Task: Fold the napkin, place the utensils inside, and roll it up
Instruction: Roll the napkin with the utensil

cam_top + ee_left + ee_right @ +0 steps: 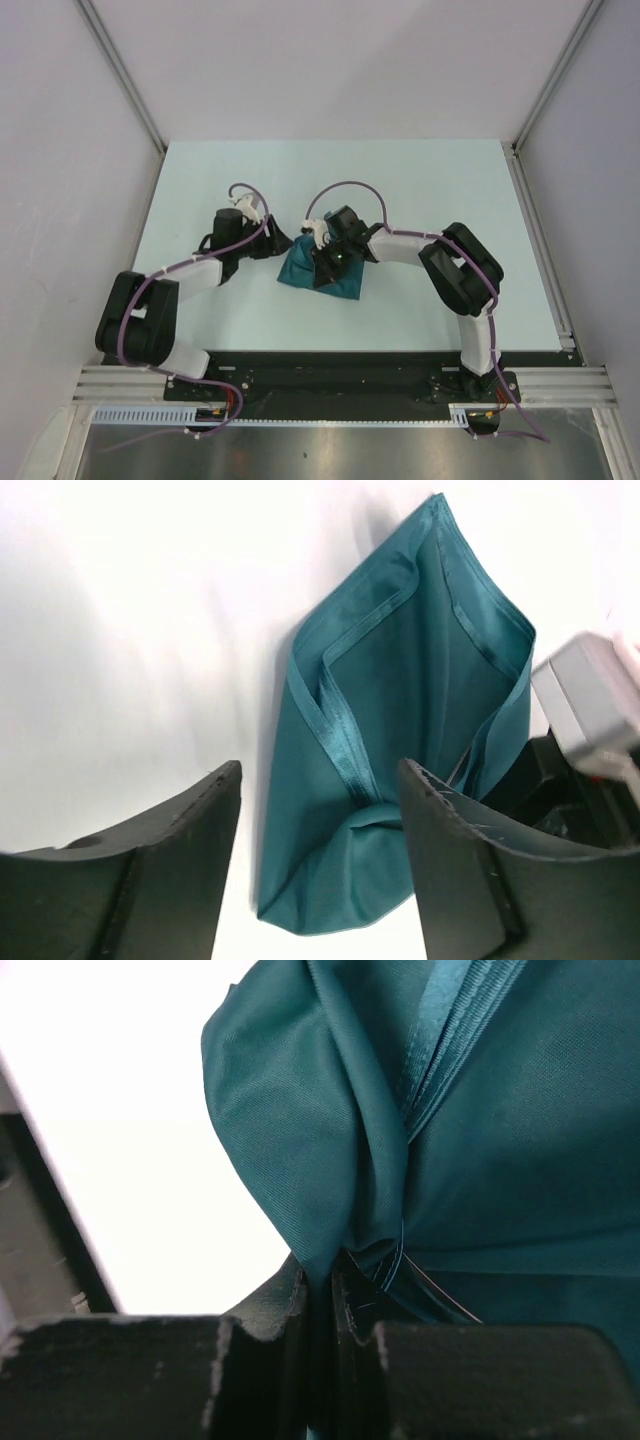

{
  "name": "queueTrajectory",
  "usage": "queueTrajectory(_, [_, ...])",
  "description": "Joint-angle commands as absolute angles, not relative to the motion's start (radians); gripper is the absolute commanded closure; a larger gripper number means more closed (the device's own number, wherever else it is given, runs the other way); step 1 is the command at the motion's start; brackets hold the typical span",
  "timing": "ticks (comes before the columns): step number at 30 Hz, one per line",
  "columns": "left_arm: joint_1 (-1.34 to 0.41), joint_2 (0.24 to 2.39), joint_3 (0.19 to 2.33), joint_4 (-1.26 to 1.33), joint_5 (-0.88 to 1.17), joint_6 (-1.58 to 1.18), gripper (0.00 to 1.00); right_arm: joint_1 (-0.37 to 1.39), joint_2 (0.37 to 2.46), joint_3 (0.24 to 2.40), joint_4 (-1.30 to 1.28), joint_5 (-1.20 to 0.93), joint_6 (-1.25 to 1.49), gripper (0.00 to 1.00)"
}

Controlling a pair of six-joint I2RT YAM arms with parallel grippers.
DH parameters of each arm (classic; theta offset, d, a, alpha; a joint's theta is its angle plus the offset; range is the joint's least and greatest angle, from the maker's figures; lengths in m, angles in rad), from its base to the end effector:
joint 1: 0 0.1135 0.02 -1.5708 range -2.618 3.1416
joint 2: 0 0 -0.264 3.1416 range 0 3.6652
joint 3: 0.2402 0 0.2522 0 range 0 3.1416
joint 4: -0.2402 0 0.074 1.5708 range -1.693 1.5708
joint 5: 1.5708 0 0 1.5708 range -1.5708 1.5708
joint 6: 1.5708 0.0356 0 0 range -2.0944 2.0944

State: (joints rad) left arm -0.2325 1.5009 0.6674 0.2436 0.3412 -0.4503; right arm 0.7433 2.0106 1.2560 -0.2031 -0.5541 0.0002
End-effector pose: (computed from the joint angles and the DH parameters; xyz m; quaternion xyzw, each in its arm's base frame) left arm 0.2892 -0.0807 0.1760 -0.0150 0.8729 -0.2965 0.3873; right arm 0.2906 0.2926 0.1430 -0.4098 0.8245 0.3484 0.1757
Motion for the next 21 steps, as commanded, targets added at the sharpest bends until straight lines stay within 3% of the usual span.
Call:
queueTrajectory(1, [-0.229,1.393,0.555,0.275,0.339,-0.494,0.29,0.761,2.066,1.193,-0.342,-0.741,0.090,0.97])
queueTrajectory(11, [-0.229,1.341,0.399,0.360,0.478,-0.560,0.23,0.735,2.111,1.197,-0.299,-0.814,0.127,0.97])
queueTrajectory(19, [-0.229,1.453,0.414,0.374,0.508,-0.549,0.36,0.698,2.149,1.218,-0.293,-0.871,0.110,0.97])
queueTrajectory(21, [-0.229,1.483,0.420,0.385,0.532,-0.552,0.44,0.690,2.158,1.223,-0.298,-0.877,0.109,0.96])
